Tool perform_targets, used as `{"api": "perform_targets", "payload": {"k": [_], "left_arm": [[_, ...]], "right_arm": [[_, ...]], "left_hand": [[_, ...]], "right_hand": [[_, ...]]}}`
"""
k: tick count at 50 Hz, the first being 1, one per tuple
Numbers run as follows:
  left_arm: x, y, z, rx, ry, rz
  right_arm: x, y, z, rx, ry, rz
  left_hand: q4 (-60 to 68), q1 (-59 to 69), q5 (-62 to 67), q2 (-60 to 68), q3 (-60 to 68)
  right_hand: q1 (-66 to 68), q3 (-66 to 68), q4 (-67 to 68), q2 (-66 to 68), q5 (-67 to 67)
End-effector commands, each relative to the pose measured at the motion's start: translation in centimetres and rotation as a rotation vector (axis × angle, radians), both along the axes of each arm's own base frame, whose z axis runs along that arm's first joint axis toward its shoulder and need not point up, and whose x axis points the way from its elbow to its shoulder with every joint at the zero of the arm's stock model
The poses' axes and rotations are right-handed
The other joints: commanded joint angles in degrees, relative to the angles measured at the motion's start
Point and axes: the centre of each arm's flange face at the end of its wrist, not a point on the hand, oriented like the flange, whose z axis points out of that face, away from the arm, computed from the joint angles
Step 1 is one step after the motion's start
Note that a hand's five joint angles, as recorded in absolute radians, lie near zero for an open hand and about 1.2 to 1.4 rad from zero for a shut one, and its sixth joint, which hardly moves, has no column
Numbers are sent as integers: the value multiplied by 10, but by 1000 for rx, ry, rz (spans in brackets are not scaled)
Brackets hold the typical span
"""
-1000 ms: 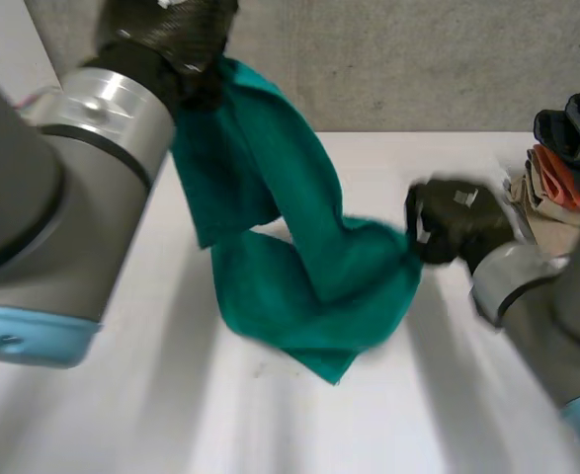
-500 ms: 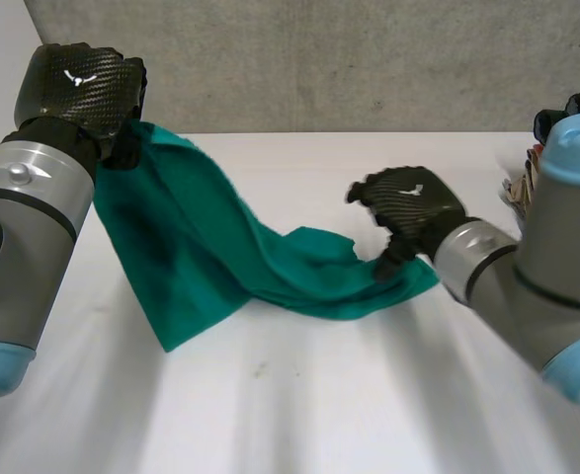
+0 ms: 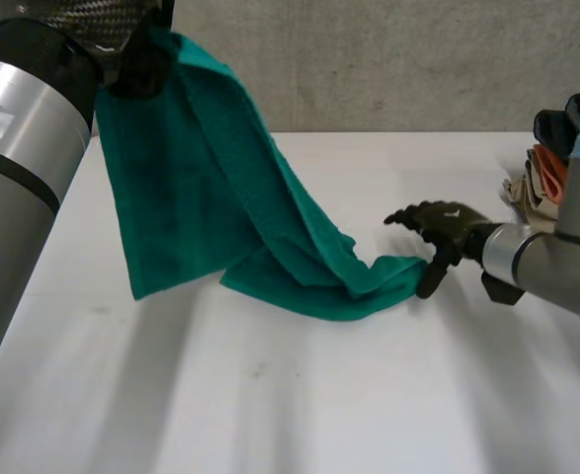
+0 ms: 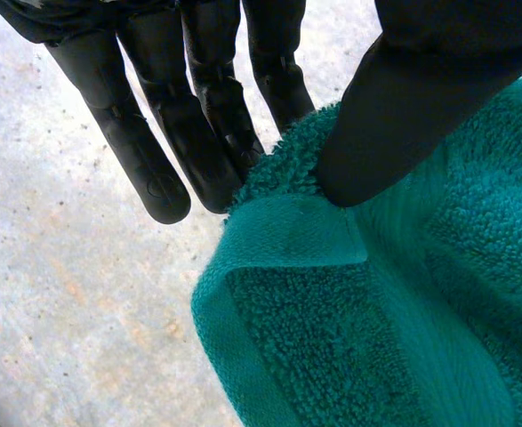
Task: Fold the laundry.
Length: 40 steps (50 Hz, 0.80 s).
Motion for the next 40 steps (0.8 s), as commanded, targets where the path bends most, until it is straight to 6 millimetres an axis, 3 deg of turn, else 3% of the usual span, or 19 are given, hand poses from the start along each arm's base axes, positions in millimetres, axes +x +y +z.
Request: {"api": "perform_targets", "payload": {"k": [1,2,4,8,9,10,12,13,15,16,20,23,26,28,33,38,40], "left_arm": [[1,1,5,-12,8,3],[1,1,5,-13,9,6],[2,0,5,-13,8,10],[3,-2,3,-6,3,19],[5,-3,3,-6,1,24],[8,-5,3,-7,0,37],[13,-9,5,-11,0,56],[19,-13,7,-13,-1,81],[27,-21,5,-5,-11,114],[36,-30,3,8,-25,152],[62,-53,-5,64,-66,262],[70,-60,-18,140,-110,278],[67,-61,-34,209,-152,244],[63,-64,-55,286,-195,206],[57,-77,-95,406,-252,178],[49,-92,-132,502,-301,166],[43,-108,-143,508,-308,164]], "right_arm": [[18,-11,-31,-33,8,37],[20,-14,-34,-47,4,43],[21,-15,-32,-60,6,42],[21,-15,1,-139,-11,47],[21,-14,14,-169,-13,44],[18,-10,42,-230,-16,37],[13,-5,65,-288,1,40],[4,2,89,-351,35,42],[-9,7,109,-397,82,31],[-24,12,129,-436,143,18],[-53,29,168,-516,297,-6],[-54,47,188,-576,370,23],[-52,58,193,-588,407,27],[-48,63,193,-585,424,29],[-41,69,176,-557,540,24],[-40,43,123,-457,721,75],[-39,33,110,-449,745,82]], "left_hand": [[114,151,143,113,116],[114,151,143,113,116],[114,151,143,113,116],[114,151,143,113,116],[114,151,143,113,116],[114,151,143,113,116],[114,151,143,113,116],[114,151,143,113,116],[114,151,143,113,116],[114,151,143,113,116],[114,151,143,113,116],[114,151,143,113,116],[114,151,143,113,116],[114,151,143,113,116],[114,151,143,113,116],[114,151,143,113,116],[114,151,143,113,116]], "right_hand": [[309,320,323,317,315],[513,524,527,521,519],[666,676,679,674,672],[666,677,680,674,672],[666,677,680,674,672],[666,677,680,674,672],[666,677,680,674,672],[666,677,680,674,672],[666,677,680,674,672],[666,677,680,674,672],[666,677,680,674,672],[666,677,680,674,672],[666,677,680,674,672],[666,677,680,674,672],[666,677,680,674,672],[666,677,680,674,672],[666,677,680,674,672]]}}
